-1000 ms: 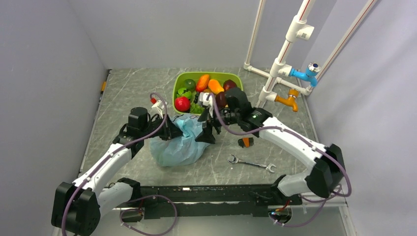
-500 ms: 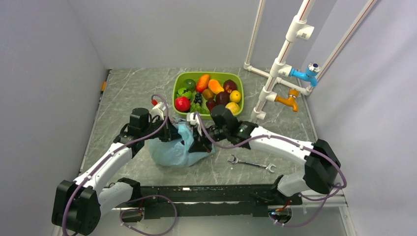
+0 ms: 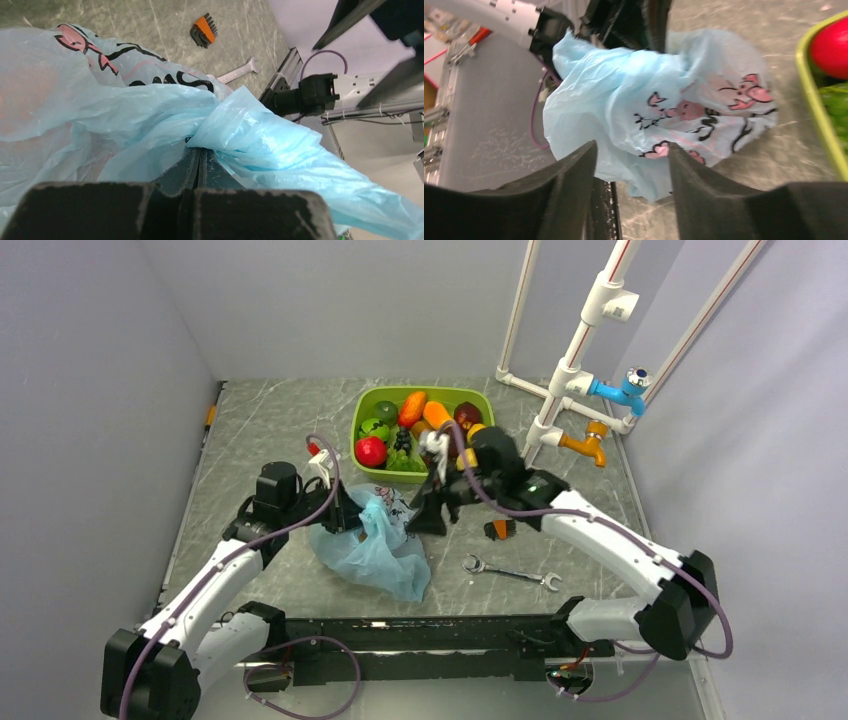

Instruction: Place the fake fruits into the plastic bag and tie a complex knot

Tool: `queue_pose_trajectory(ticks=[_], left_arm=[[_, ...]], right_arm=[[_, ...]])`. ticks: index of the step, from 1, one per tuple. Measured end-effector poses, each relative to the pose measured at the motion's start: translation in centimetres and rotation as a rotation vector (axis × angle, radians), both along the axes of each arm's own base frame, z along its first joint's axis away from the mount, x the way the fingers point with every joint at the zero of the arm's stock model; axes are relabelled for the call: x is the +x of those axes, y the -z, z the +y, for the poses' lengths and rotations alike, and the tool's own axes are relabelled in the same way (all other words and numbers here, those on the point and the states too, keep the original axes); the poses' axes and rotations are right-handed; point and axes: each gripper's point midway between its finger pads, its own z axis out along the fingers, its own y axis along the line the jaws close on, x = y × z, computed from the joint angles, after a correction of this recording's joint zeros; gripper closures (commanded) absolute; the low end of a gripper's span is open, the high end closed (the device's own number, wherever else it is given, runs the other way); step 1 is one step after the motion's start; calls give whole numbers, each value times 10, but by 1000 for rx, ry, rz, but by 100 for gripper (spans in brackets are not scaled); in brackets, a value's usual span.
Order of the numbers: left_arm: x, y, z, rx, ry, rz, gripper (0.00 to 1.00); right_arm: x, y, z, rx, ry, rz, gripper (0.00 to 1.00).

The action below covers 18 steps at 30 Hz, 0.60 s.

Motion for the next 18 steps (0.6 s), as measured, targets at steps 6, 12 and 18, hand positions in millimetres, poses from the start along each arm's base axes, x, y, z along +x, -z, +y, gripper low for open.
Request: queue_pose_trajectory(ticks=[6, 12, 18], left_arm=[[-15, -3, -3, -2, 61, -15, 100], [-32, 2, -7, -8, 124, 28, 100], [-42, 0, -17, -74, 185, 64, 100]], right_arm=[[8, -11, -7, 22, 35, 1, 41], [0, 40, 24, -64, -10, 156, 20], [-32, 60, 46, -90, -74, 206, 20]])
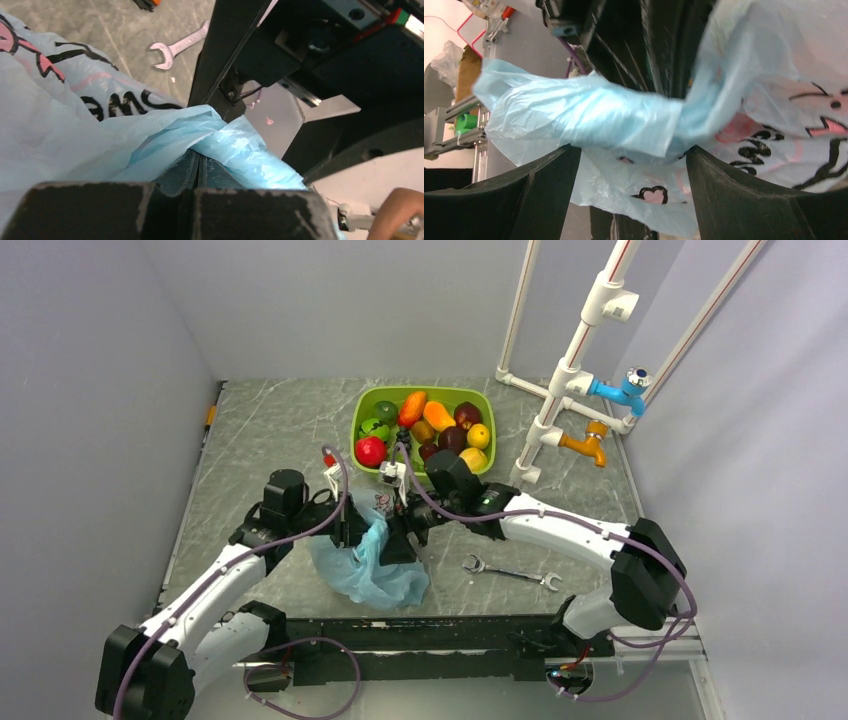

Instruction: Place the fake fruits into the plastic bag and tie a complex knot

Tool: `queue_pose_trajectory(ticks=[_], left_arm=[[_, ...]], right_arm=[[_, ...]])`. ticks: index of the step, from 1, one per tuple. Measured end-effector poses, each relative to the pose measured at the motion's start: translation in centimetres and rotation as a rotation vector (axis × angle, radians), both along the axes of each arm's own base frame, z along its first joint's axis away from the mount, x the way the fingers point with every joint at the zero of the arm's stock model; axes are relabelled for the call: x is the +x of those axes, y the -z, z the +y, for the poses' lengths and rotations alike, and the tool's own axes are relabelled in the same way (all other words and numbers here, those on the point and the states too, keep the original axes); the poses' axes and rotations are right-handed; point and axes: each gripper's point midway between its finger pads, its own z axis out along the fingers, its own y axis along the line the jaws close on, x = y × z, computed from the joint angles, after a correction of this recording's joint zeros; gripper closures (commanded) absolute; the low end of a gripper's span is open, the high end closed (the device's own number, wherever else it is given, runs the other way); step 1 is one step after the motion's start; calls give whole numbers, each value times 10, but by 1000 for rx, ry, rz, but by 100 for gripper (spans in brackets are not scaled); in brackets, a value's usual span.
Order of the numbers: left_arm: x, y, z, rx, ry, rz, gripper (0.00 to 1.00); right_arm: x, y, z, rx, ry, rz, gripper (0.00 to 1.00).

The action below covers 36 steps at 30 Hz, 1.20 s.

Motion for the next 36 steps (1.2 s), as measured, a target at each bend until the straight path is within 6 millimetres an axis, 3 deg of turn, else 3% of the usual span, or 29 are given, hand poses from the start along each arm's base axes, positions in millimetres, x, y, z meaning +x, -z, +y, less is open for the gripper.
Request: queue_pose_trajectory(ticks=[3, 7, 12, 18, 23, 26, 28, 32, 34, 36], left_arm=[[-4, -4, -7, -52, 40, 11, 100], [-8, -5, -10, -93, 65, 34, 100], [-14, -8, -9, -102, 99, 13, 100], [-23, -11, -9, -133, 141, -30, 100], [-24, -11, -9, -124, 155, -45, 100], [-24, -11, -8, -121, 147, -44, 100], [-22, -11, -7, -122, 141, -49, 100], [-21, -11, -6, -119, 138, -58, 100], [-21, -11, -6, -119, 139, -60, 100], [-21, -11, -6, -119, 139, -63, 100]], right_arm=[[-4, -1, 15, 27, -9, -3, 20], [6, 0, 29, 47, 21, 12, 20], [17, -6, 34, 72, 43, 6, 20], [16, -13, 35, 96, 29, 13, 19], [22, -21, 20, 93, 37, 15, 10], [25, -43, -3, 109, 61, -26, 9], [24, -61, -17, 134, 71, -60, 20], [27, -80, -32, 165, 94, -104, 57], [31, -77, -32, 156, 109, -101, 65], [38, -65, -29, 132, 125, -85, 66]])
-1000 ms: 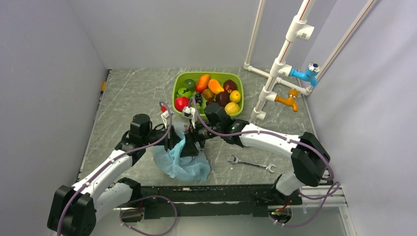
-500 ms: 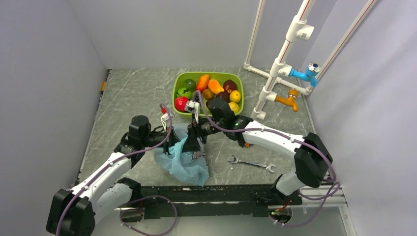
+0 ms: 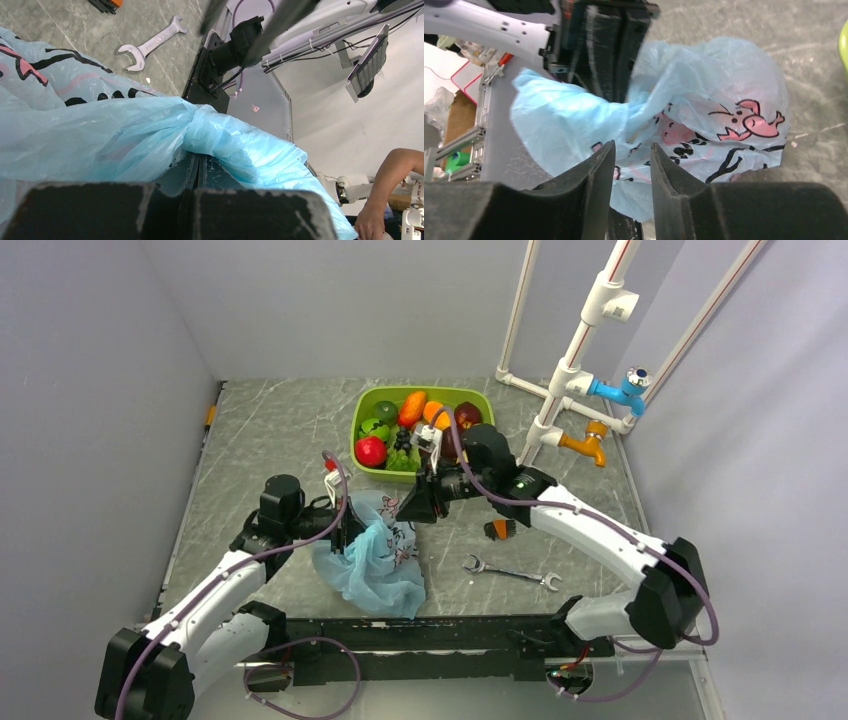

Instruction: Place the fake fruits into the plastic bag and tie a complex knot

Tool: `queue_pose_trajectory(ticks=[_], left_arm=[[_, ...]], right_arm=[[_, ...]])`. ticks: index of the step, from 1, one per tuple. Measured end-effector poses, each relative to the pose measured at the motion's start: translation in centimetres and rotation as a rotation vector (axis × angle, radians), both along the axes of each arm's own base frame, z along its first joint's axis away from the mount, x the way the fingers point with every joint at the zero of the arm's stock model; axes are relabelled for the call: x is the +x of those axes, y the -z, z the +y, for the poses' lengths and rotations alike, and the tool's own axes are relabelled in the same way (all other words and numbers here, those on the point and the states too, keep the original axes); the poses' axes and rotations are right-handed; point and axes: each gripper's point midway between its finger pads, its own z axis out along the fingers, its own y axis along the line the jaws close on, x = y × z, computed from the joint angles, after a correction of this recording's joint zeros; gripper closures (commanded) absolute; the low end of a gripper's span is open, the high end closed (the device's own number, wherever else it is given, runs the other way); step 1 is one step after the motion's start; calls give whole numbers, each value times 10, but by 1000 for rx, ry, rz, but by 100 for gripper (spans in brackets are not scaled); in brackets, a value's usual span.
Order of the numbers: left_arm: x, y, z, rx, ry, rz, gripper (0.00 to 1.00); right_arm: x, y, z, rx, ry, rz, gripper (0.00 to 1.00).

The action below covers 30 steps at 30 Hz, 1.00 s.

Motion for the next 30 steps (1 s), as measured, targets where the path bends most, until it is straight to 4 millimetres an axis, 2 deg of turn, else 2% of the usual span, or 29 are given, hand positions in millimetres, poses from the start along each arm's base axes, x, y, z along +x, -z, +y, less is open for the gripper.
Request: queue_pose_trajectory(ticks=[2, 5, 8, 13, 18, 23, 30], left_arm=[[0, 1, 0, 1, 0, 1, 100], [1, 2, 0, 4, 0, 8, 100], [2, 4, -1, 7, -1, 13, 100], [9, 5, 1, 10, -25, 24, 100], [19, 0, 2, -4, -55, 34, 100], [24, -6, 0, -26, -59, 31, 100], [16, -8, -6, -39, -25, 27, 100]], right_arm=[[6, 16, 4, -31, 11, 29, 63], [11, 39, 10, -73, 10, 77, 51], [7, 53, 13, -90, -2, 112, 45], [-17, 54, 23, -76, -82, 121, 39], [-33, 57, 28, -70, -131, 129, 32], [-33, 57, 34, -58, -140, 126, 30], [-20, 59, 52, -40, -143, 141, 28]])
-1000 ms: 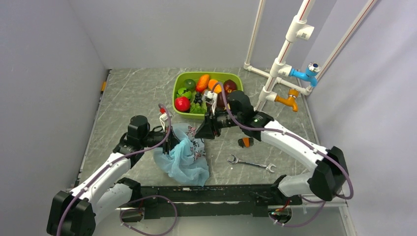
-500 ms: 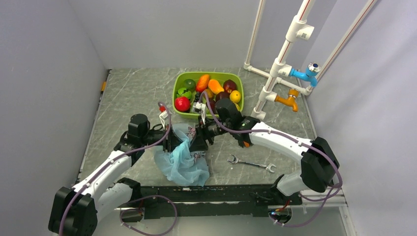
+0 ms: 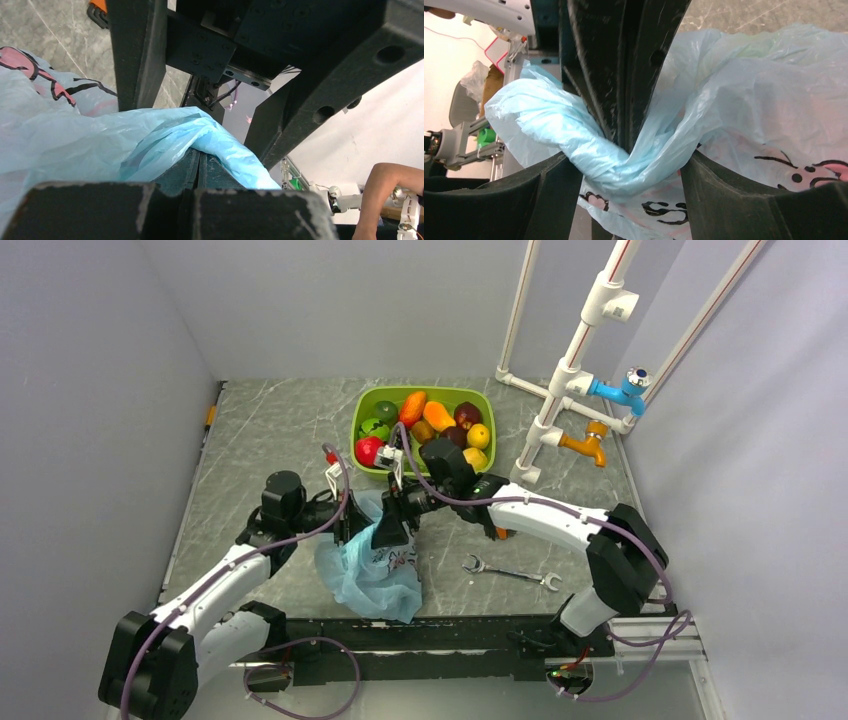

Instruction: Place the fake fruits into the plastic bag and tie a complex knot

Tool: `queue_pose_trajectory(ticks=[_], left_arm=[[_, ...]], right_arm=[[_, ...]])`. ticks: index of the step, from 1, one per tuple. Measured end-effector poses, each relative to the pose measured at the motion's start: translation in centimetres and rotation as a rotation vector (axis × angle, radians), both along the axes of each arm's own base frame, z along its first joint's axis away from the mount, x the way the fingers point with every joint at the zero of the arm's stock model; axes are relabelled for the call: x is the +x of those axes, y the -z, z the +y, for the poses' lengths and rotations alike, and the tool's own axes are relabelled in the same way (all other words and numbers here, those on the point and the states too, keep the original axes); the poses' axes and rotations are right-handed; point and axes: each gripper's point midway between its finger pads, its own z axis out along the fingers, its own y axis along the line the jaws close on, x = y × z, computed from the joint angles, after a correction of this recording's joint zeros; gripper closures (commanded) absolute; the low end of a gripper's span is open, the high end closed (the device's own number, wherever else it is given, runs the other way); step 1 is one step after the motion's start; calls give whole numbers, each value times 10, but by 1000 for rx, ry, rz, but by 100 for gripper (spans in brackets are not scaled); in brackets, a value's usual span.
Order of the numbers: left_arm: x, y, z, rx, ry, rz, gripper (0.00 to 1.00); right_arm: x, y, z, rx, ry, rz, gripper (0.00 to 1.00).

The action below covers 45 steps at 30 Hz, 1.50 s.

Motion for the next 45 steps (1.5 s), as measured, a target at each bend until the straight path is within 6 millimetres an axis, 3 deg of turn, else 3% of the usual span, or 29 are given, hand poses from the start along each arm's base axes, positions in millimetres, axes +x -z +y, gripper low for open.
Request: queue_pose_trajectory(ticks=[9, 14, 20, 23, 26, 28, 36, 45], left_arm=[[-9, 10, -4, -4, 31, 16, 100], [-9, 14, -5, 3, 36, 25, 100], [-12, 16, -5, 17, 45, 24, 100], [-12, 15, -5, 19, 48, 12, 100], [-12, 14, -5, 20, 49, 1, 100], [-12, 14, -5, 20, 49, -2, 100], [-10, 11, -6, 15, 49, -15, 100], [-8, 12, -5, 16, 44, -22, 100]], right_arm=[[4, -14, 14, 48, -7, 18, 27], [5, -16, 15, 53, -2, 19, 17], [2, -24, -7, 25, 10, -45, 16], [-9, -39, -29, 37, 10, -109, 24], [-20, -40, -44, 37, 3, -144, 54], [-23, -32, -48, 17, -1, -141, 61], [-14, 10, -37, -68, 0, -50, 71], [-8, -3, -17, -28, -7, 18, 60]])
